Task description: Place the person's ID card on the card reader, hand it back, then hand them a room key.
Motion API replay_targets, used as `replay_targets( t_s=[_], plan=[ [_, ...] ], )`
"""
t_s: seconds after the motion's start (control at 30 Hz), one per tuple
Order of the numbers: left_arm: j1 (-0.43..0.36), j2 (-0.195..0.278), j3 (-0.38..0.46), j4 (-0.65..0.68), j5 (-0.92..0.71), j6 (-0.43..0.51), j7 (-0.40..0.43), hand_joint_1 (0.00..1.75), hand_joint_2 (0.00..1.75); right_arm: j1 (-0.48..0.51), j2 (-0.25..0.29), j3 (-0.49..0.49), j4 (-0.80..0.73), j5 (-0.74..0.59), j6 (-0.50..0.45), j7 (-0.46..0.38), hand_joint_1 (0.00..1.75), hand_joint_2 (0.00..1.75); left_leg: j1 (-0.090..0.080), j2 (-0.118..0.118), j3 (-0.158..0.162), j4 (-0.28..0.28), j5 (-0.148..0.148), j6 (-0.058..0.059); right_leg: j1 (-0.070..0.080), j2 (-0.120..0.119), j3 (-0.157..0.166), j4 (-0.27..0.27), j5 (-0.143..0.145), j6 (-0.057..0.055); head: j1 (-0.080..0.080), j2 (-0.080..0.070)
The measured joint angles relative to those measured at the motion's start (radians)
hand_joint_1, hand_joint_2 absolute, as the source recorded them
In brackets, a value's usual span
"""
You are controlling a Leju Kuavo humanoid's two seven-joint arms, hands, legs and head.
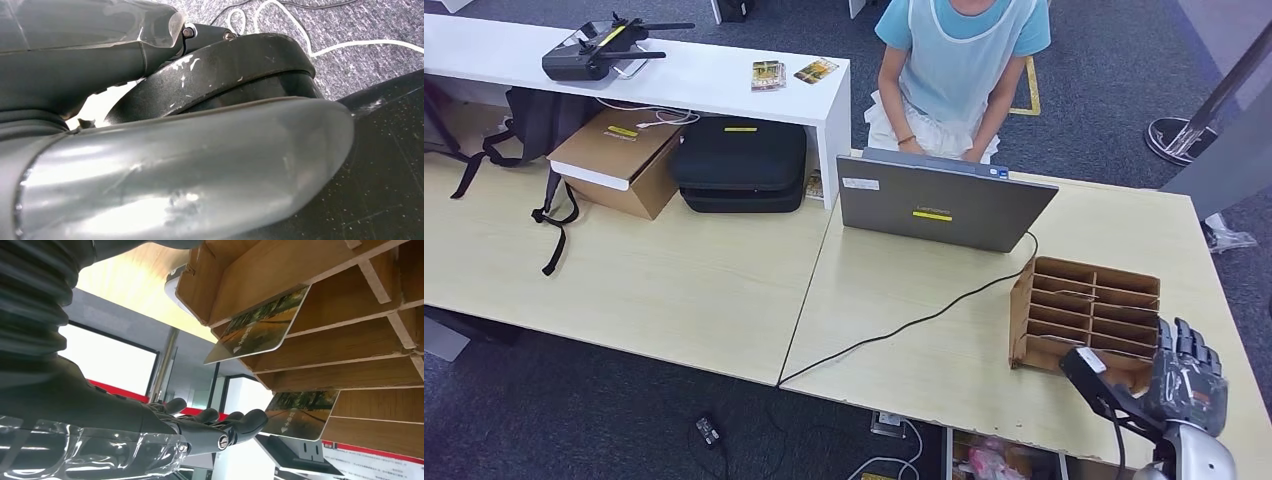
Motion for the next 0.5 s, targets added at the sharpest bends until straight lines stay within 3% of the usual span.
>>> replay_targets(
  t_s=[0.2,0.27,0.33,0.37,0.43,0.5],
  plan=[
    [0.000,0.000,0.002,0.000,0.004,0.000,0.000,0.00,0.00,0.000,-0.001,0.004,0.000,-0.002,0.005,0.002,0.11,1.75,0.000,0.000,0.000,0.000,0.000,0.000,0.000,0.000,0.000,0.000,0.000,0.000,0.000,0.000],
    [0.000,0.000,0.008,0.000,0.010,0.000,0.000,0.00,0.00,0.000,-0.003,0.008,0.001,-0.004,0.012,0.004,0.48,1.75,0.000,0.000,0.000,0.000,0.000,0.000,0.000,0.000,0.000,0.000,0.000,0.000,0.000,0.000],
    [0.000,0.000,0.015,0.000,0.016,0.000,0.000,0.00,0.00,-0.001,-0.006,0.015,0.002,-0.005,0.017,0.005,1.20,1.75,0.000,0.000,0.000,0.000,0.000,0.000,0.000,0.000,0.000,0.000,0.000,0.000,0.000,0.000],
    [0.000,0.000,0.017,0.000,0.018,0.000,0.000,0.00,0.00,-0.002,-0.008,0.018,0.003,-0.006,0.019,0.006,1.45,1.75,0.000,0.000,0.000,0.000,0.000,0.000,0.000,0.000,0.000,0.000,0.000,0.000,0.000,0.000],
    [0.000,0.000,0.020,0.000,0.020,0.000,0.000,0.00,0.00,-0.005,-0.010,0.023,0.007,-0.009,0.022,0.006,1.68,1.75,0.000,0.000,0.000,0.000,0.000,0.000,0.000,0.000,0.000,0.000,0.000,0.000,0.000,0.000],
    [0.000,0.000,0.023,0.000,0.023,0.000,0.000,0.00,0.00,-0.010,-0.013,0.026,0.011,-0.014,0.027,0.006,1.70,1.75,0.000,0.000,0.000,0.000,0.000,0.000,0.000,0.000,0.000,0.000,0.000,0.000,0.000,0.000]
  ],
)
